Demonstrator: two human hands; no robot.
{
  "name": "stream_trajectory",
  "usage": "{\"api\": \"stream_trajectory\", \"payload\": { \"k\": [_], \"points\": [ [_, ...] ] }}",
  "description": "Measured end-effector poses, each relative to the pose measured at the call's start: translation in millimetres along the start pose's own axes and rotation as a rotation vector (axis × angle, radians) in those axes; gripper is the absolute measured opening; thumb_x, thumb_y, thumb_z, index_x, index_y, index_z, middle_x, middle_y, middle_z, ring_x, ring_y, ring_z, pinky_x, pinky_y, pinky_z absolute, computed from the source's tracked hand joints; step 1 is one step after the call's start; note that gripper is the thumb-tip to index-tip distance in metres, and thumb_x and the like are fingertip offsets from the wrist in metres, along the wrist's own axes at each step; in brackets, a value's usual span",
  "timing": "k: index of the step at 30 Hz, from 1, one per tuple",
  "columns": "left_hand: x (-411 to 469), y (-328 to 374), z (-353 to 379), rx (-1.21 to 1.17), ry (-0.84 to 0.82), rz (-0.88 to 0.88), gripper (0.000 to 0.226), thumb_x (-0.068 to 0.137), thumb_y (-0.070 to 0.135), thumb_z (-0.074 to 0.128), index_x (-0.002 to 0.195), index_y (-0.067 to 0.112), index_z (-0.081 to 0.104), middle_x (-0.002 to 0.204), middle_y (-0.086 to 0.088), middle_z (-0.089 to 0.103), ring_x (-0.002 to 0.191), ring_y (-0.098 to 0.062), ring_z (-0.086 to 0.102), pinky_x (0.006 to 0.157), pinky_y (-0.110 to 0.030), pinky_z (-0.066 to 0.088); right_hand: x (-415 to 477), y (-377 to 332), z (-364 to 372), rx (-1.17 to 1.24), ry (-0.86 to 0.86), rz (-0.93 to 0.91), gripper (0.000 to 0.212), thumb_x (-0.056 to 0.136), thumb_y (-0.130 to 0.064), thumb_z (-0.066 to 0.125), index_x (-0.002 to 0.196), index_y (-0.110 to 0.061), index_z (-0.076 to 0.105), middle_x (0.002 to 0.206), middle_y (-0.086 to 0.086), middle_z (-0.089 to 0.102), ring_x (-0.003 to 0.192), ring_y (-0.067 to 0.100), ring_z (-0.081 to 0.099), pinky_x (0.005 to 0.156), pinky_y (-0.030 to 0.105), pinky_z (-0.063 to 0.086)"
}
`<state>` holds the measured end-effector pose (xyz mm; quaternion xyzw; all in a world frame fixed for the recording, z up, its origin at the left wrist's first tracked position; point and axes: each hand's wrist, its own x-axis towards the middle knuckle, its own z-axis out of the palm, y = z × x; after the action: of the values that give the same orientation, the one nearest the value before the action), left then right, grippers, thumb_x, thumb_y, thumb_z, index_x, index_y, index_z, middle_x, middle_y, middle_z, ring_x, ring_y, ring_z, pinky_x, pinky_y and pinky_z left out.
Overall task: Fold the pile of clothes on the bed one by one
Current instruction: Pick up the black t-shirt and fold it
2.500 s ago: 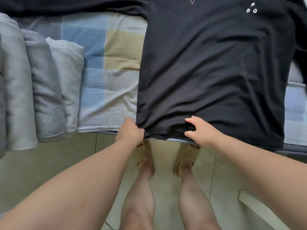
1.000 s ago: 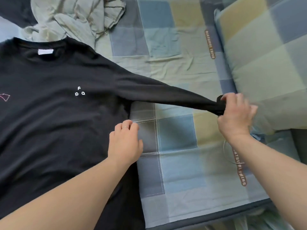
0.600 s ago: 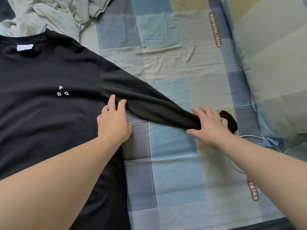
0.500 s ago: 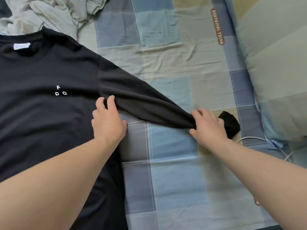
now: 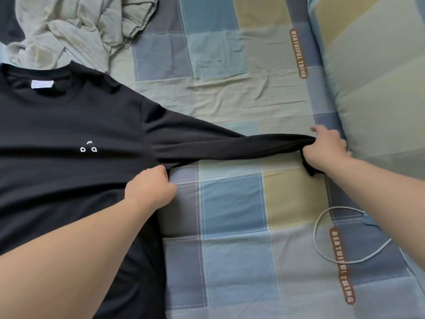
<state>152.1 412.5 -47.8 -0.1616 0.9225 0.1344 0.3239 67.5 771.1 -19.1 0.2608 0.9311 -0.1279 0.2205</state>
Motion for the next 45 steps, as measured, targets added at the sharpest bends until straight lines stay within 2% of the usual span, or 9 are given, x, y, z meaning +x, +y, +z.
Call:
{"api": "stream_trajectory", "payload": {
  "k": [5, 8, 12, 16, 20, 24, 29, 35, 45],
  "points": [
    [3, 14, 6, 0.066, 0.484, 0.305, 0.026, 0.083, 0.028, 0.066, 0.106, 0.017, 0.062, 0.112, -0.007, 0.06, 0.1, -0.036, 0.052, 0.079, -0.043, 0.04, -23, 1, 21, -0.251, -0.043, -0.366, 0.048, 0.092, -0.039, 0.058, 0.138, -0.037, 0.05, 0.156, -0.002, 0.034, 0.147, 0.024, 0.021, 0.119, 0.057, 0.007],
    [14, 35, 1, 0.073, 0.318, 0.373, 0.049, 0.095, 0.037, 0.055, 0.143, 0.028, 0.048, 0.154, -0.003, 0.041, 0.139, -0.031, 0.035, 0.107, -0.047, 0.033, -23, 21, 30, -0.416, 0.021, -0.422, 0.023, 0.093, -0.031, 0.058, 0.115, -0.03, 0.065, 0.148, -0.002, 0.044, 0.143, 0.022, 0.027, 0.121, 0.058, 0.003],
    [30, 71, 5, 0.062, 0.104, 0.412, 0.043, 0.104, 0.05, 0.034, 0.143, 0.04, 0.047, 0.167, 0.002, 0.021, 0.152, -0.024, 0.015, 0.119, -0.045, 0.02, -20, 41, 25, -0.335, 0.126, -0.252, 0.033, 0.091, -0.025, 0.058, 0.123, -0.023, 0.054, 0.136, 0.003, 0.051, 0.135, 0.026, 0.037, 0.118, 0.061, 0.008],
    [48, 115, 4, 0.02, 0.153, 0.497, 0.027, 0.105, 0.041, 0.037, 0.105, 0.024, 0.059, 0.158, 0.001, 0.038, 0.145, -0.028, 0.03, 0.109, -0.046, 0.031, -9, 59, 12, -0.415, 0.123, -0.252, 0.061, 0.089, -0.029, 0.061, 0.145, -0.033, 0.037, 0.158, 0.007, 0.028, 0.148, 0.03, 0.018, 0.118, 0.054, 0.015],
    [65, 160, 3, 0.018, 0.192, 0.493, 0.026, 0.102, 0.025, 0.047, 0.128, 0.017, 0.048, 0.137, -0.005, 0.053, 0.13, -0.03, 0.043, 0.102, -0.042, 0.032, 3, 67, 11, -0.125, -0.11, -0.246, 0.034, 0.091, -0.024, 0.06, 0.124, -0.028, 0.058, 0.166, 0.004, 0.014, 0.15, 0.03, 0.019, 0.115, 0.046, 0.028],
    [65, 183, 7, 0.239, 0.114, 0.473, 0.029, 0.097, 0.036, 0.057, 0.125, 0.027, 0.054, 0.124, -0.002, 0.06, 0.122, -0.03, 0.046, 0.098, -0.044, 0.032, 8, 61, 12, 0.182, -0.011, -0.148, 0.035, 0.095, -0.034, 0.055, 0.065, -0.018, 0.05, 0.087, 0.001, 0.058, 0.092, 0.027, 0.055, 0.07, 0.034, 0.04],
    [55, 180, 1, 0.137, 0.155, 0.56, 0.011, 0.1, 0.035, 0.052, 0.096, 0.025, 0.055, 0.103, 0.0, 0.061, 0.104, -0.03, 0.052, 0.087, -0.041, 0.034, -2, 70, 7, 0.016, 0.024, -0.154, 0.026, 0.093, -0.013, 0.059, 0.113, -0.024, 0.046, 0.095, 0.0, 0.052, 0.092, 0.026, 0.05, 0.085, 0.044, 0.047],
    [38, 192, -41, -0.385, 0.322, 0.486, 0.018, 0.106, 0.029, 0.043, 0.107, 0.012, 0.046, 0.09, -0.007, 0.058, 0.082, -0.031, 0.05, 0.071, -0.041, 0.039, -27, 88, -18, 0.427, 0.253, -0.242, 0.04, 0.081, 0.007, 0.055, 0.106, -0.024, 0.051, 0.095, 0.001, 0.055, 0.088, 0.025, 0.052, 0.075, 0.036, 0.042],
    [42, 220, -62, -0.154, 0.496, 0.458, 0.022, 0.104, 0.026, 0.043, 0.114, 0.019, 0.061, 0.114, -0.009, 0.063, 0.112, -0.038, 0.049, 0.09, -0.044, 0.036, -51, 95, -59, 0.513, 0.456, -0.219, 0.054, 0.077, 0.016, 0.044, 0.079, -0.031, 0.071, 0.111, 0.001, 0.04, 0.098, 0.01, 0.047, 0.093, 0.018, 0.04]
  ]
}}
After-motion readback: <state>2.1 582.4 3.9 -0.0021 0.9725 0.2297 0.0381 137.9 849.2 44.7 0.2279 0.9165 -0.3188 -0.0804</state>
